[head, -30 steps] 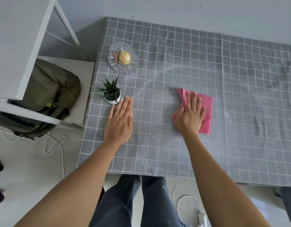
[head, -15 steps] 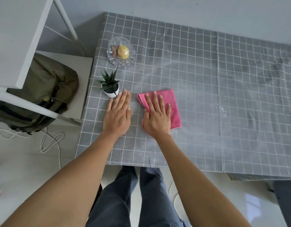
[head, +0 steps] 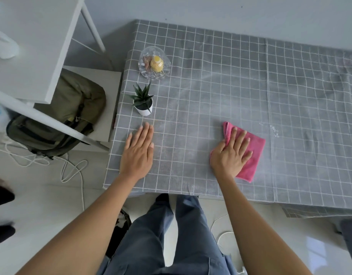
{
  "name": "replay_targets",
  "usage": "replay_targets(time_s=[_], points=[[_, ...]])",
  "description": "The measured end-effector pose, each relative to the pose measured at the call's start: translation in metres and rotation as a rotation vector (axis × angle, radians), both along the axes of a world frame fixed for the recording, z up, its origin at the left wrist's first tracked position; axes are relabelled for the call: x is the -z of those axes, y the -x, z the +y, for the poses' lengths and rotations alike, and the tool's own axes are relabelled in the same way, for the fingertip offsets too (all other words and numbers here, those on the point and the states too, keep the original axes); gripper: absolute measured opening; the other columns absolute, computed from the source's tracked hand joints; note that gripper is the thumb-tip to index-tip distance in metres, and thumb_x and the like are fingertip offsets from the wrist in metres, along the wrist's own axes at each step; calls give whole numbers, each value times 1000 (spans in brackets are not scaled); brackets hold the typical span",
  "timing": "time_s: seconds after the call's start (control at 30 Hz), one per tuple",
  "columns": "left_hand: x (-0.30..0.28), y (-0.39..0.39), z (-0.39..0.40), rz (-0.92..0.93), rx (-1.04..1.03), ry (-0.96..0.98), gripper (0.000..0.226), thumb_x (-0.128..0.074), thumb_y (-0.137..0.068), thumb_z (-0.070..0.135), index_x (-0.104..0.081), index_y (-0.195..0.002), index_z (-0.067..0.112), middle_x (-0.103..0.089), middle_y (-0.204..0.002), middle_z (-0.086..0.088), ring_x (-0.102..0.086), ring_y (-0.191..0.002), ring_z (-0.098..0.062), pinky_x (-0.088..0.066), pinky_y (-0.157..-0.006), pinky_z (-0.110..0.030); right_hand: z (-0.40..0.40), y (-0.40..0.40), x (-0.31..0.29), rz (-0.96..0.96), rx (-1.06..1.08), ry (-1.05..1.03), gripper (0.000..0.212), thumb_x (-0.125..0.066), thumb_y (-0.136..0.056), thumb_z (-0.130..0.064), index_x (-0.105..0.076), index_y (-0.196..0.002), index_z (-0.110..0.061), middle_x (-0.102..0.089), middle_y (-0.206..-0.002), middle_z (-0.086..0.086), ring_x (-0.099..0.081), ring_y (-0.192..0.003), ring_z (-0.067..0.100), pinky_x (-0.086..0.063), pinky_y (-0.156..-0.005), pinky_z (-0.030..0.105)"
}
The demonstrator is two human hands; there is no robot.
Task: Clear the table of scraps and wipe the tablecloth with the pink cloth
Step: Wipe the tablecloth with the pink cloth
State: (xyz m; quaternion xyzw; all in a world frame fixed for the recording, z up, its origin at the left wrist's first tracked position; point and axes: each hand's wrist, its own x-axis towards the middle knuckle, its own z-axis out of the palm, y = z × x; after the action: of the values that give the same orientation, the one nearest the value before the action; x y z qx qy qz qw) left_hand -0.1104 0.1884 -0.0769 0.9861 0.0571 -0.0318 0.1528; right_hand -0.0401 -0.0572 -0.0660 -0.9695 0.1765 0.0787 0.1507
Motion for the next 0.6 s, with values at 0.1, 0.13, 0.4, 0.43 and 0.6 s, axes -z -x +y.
replay_targets(time_s=[0.1,0.13,0.4,0.43,0.6], points=[[1,5,1,3,-11,-3,55,-4,-99,34,-5,-152,19,1,-160,5,4,-147,-10,3,-120,-36,32,11,-4,28,-54,12,60,-18,-98,-36,10,-150,-30,16,-159,-2,15,-146,20,10,-117,51],[1,7,2,3,-17,-8,55,-4,-99,34,-5,-152,19,1,-160,5,4,-147,-10,3,-120,-36,46,18,-5,28,-118,15,60,-15,-97,-37,13,-150,-31,19,-158,-2,18,-145,20,13,-116,50],[4,9,6,-13,-90,-16,53,-14,-100,29,-12,-152,17,-8,-159,3,-3,-147,-11,-1,-120,-35,124,64,-1,3,-651,-100,59,-15,-95,-36,0,-152,-34,5,-160,-6,13,-146,16,7,-118,49],[3,8,5,-15,-90,-9,53,-15,-100,29,-13,-152,16,-8,-159,3,-3,-147,-11,-2,-120,-35,117,62,0,-6,-657,-96,59,-18,-95,-35,0,-152,-33,4,-160,-7,12,-147,15,5,-118,48],[1,8,5,-11,-92,8,54,-12,-100,29,-10,-152,16,-6,-159,3,-1,-147,-11,-1,-120,-36,71,45,5,12,-501,13,61,-14,-95,-37,8,-152,-31,14,-159,-5,18,-145,17,12,-117,46]])
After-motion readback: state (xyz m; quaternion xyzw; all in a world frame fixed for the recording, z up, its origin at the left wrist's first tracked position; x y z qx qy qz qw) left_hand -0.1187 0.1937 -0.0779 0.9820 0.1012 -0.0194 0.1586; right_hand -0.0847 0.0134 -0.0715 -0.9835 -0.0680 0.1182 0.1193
